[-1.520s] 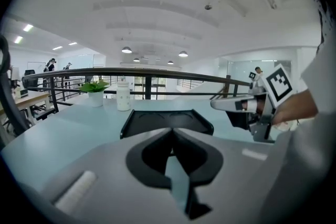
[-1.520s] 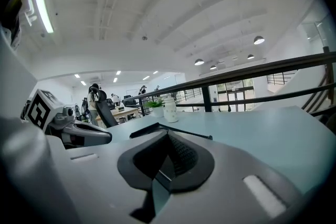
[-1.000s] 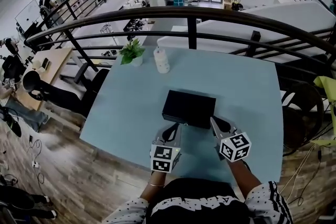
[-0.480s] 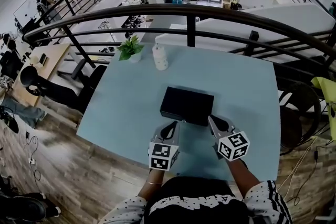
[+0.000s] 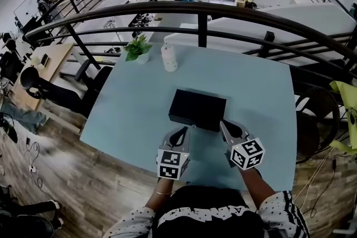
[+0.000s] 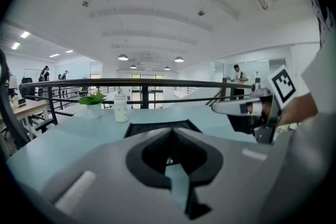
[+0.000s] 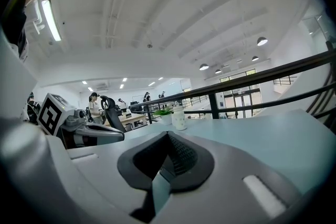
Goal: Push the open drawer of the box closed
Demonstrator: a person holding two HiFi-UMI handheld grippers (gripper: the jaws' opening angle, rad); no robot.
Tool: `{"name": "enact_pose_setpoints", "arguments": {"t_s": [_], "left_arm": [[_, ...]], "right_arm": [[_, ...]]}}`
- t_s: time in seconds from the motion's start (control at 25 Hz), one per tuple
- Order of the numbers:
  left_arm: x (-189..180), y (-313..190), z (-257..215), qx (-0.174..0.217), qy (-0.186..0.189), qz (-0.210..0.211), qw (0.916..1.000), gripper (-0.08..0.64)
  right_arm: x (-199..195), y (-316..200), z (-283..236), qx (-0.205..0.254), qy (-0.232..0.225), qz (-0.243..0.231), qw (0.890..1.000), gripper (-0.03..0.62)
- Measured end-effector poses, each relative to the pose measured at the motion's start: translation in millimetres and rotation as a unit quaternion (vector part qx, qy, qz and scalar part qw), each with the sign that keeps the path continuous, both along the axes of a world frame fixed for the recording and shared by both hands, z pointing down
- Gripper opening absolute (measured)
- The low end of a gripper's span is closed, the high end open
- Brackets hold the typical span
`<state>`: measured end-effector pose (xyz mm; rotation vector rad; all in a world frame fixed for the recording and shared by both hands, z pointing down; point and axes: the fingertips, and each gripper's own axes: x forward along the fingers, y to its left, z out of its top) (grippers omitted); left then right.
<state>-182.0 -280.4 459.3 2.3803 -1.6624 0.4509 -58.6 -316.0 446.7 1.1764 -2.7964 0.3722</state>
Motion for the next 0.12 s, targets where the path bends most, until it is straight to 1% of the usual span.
{"name": "enact_pose_setpoints", "arguments": {"t_s": [0.12], "left_arm": [[-0.1,-3.3,1.5,0.002,0.001,0.0,1.0,0.0]], "right_arm": [[1.3,-3.4,3.5,0.0,0.001,0.003,1.0,-0.002]]}}
